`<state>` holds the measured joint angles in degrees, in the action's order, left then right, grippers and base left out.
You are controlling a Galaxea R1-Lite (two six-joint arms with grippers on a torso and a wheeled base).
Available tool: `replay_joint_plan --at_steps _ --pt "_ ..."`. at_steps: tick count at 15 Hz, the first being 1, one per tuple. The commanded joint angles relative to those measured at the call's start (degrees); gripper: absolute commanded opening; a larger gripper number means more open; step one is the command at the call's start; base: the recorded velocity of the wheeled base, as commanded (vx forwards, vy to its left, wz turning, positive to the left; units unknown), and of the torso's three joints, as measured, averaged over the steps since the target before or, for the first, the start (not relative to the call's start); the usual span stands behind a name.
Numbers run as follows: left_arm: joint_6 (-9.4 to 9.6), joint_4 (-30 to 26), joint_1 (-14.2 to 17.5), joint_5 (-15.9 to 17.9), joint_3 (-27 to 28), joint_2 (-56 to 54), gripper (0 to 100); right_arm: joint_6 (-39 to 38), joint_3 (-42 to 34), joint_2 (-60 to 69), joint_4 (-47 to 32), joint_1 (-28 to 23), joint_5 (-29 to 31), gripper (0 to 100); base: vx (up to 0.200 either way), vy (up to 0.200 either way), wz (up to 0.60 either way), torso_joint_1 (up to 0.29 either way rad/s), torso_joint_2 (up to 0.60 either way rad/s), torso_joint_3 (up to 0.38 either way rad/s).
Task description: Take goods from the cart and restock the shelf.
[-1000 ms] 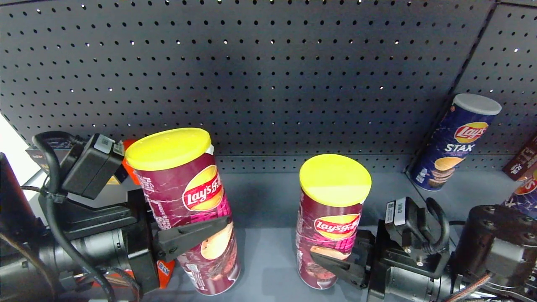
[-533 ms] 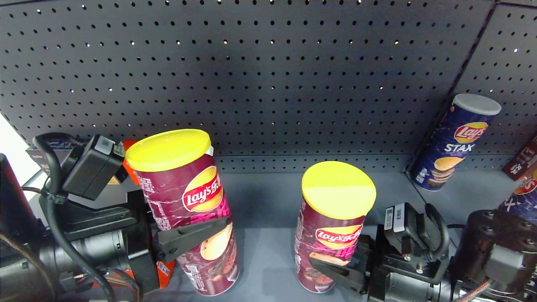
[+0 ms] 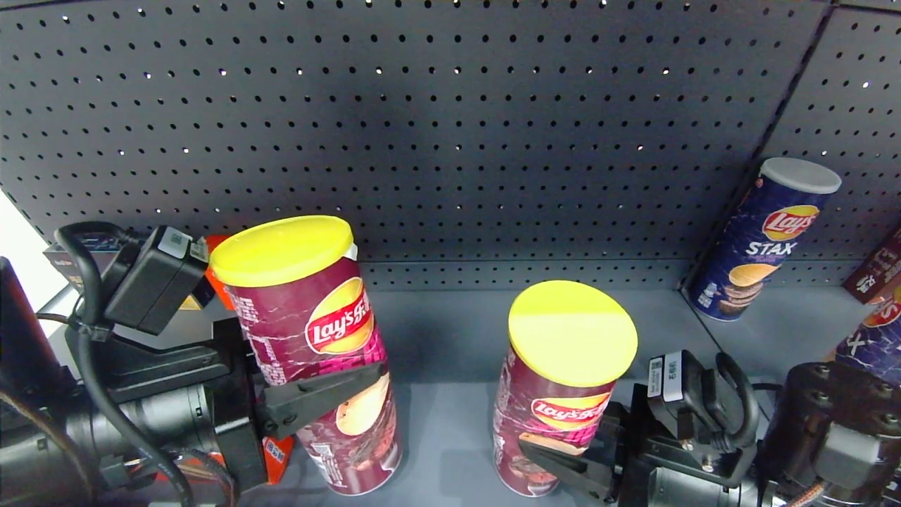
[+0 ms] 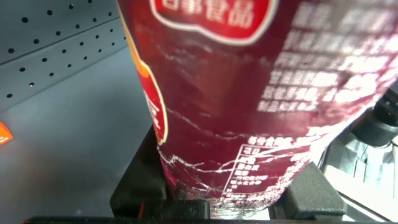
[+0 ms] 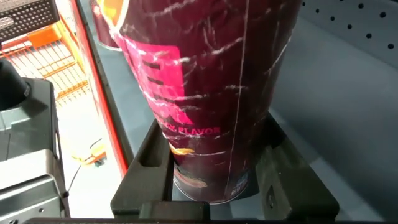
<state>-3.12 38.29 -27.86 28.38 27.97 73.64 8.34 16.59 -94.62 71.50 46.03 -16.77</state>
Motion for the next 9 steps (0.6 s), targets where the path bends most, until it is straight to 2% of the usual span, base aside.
replay_joint_plan --at_steps 1,5,6,9 --pt "-0.04 0.03 -0.01 0.01 -0.1 0.01 0 0.01 -1.03 0.84 -0.31 0.02 -0.01 0 0.0 0.0 0.0 0.0 0.0 0.0" --pt "-0.13 0.03 -0.01 0.01 -0.1 -0.08 0 0.1 -1.12 1.11 -0.31 -0.06 -0.01 0 0.0 0.0 0.0 0.0 0.0 0.0" --pt "-0.04 -0.06 -0.01 0.01 -0.1 -0.08 0 0.27 -1.39 1.02 -0.31 -0.06 -0.1 100 0.0 0.0 0.0 0.0 0.0 0.0" --pt "-0.04 -0.06 -0.01 0.01 -0.19 -0.08 0 0.27 -2.62 1.55 -0.31 -0.24 -0.01 100 0.0 0.0 0.0 0.0 0.0 0.0"
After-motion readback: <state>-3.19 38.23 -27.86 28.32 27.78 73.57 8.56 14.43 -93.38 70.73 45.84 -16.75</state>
